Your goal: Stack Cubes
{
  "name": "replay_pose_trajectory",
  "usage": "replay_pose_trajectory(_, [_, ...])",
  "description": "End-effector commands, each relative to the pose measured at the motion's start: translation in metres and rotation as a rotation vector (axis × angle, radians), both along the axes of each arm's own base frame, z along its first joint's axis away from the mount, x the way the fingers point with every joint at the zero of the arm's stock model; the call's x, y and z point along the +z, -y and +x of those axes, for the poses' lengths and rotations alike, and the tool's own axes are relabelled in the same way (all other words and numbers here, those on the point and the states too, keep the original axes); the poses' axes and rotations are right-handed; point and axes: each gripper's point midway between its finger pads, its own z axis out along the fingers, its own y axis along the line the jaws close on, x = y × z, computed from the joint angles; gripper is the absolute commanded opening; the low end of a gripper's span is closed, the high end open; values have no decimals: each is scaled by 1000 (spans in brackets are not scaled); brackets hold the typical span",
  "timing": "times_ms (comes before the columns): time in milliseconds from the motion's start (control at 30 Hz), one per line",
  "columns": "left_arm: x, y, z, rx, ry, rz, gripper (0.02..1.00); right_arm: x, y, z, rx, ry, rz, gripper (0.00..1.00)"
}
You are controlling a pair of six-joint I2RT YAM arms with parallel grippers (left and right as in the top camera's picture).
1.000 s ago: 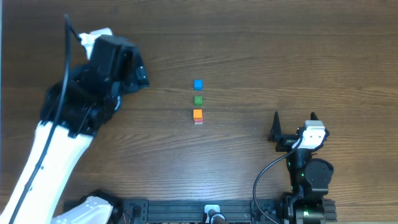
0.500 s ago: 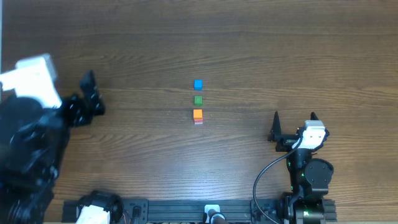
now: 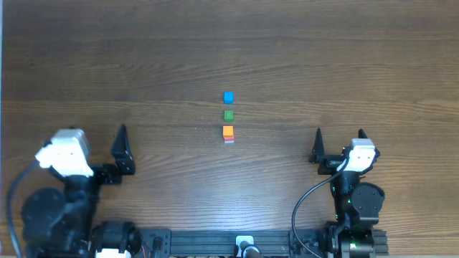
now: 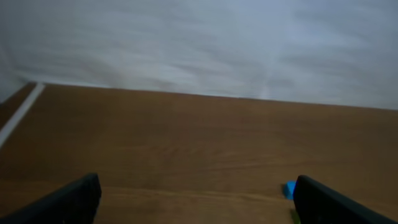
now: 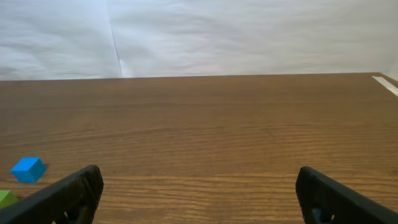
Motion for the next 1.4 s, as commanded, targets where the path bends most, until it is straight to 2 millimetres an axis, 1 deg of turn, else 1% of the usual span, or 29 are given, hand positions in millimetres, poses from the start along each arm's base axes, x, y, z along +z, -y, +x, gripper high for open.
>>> replay_pose_trajectory(33, [-30,11,-3,-71,17,23,998,-1,-3,0,15,1,0,993])
replay_pose_trajectory(133, [-49,13,1,-86,41,30,998,-1,-3,0,15,2,0,991])
replay_pose_trajectory(233, [-60,15,5,-93,65,33,998,-1,-3,0,15,1,0,991])
replay_pose_trajectory(400, [-71,15,13,-90,159,34,998,-1,-3,0,15,1,0,991])
replay_pose_trajectory(633, [-88,13,25,-82,193,34,996,-1,-3,0,15,1,0,993])
replay_pose_trajectory(1067, [-117,14,38,-82,213,34,998,-1,-3,0,15,1,0,993])
replay_pose_trajectory(1333, [-142,18,40,-109,156,30,998,-1,-3,0,15,1,0,993])
replay_pose_trajectory(1400, [-143,18,40,-108,152,30,1000,-1,-3,0,15,1,0,991])
